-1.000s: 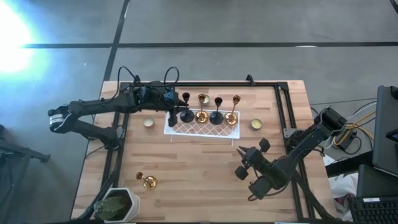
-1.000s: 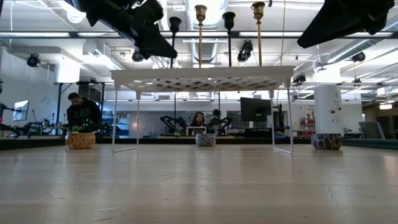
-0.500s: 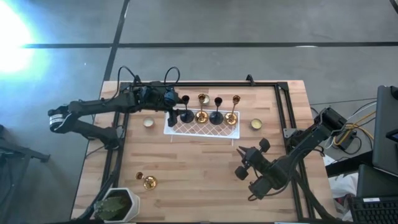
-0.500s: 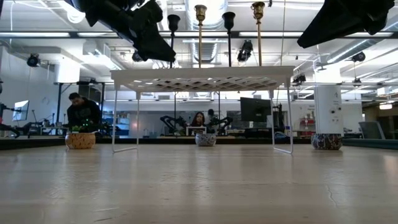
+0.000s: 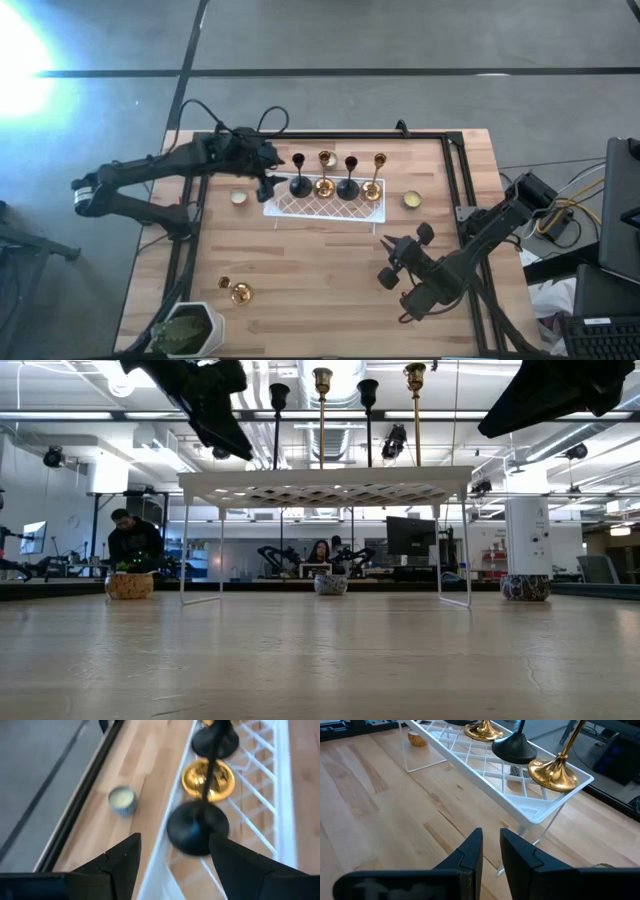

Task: Pick & Place candle stick holders
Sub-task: Put the golden candle holder on the shelf

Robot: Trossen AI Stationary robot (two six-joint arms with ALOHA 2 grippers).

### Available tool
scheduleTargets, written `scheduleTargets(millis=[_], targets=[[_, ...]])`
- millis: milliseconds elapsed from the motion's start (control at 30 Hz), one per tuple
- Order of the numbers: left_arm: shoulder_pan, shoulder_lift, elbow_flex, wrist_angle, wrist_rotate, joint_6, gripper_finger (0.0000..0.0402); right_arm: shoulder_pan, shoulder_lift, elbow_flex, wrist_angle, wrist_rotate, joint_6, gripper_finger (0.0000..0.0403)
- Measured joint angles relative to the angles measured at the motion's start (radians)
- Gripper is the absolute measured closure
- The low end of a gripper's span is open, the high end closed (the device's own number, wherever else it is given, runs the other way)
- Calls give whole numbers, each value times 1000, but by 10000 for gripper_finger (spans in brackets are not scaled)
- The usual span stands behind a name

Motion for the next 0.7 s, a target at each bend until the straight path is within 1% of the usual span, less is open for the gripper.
scheduleTargets(millis=[200,300,367,467,600,700], targets=[[-2,-41,126,-332,4,-5,163,0,0,0,-1,0,-1,350],[-2,-77,170,-457,39,-47,164,0,-1,0,1,0,1,349],[-3,-118,172,-486,95,-74,167,4,-6,0,1,5,0,349],[-20,-201,145,-478,194,-124,173,16,-18,0,-1,9,-1,351],[-56,-319,82,-463,259,-208,181,38,-33,0,-5,9,-1,357],[-99,-390,39,-463,276,-277,182,48,-42,0,-7,9,-1,360]])
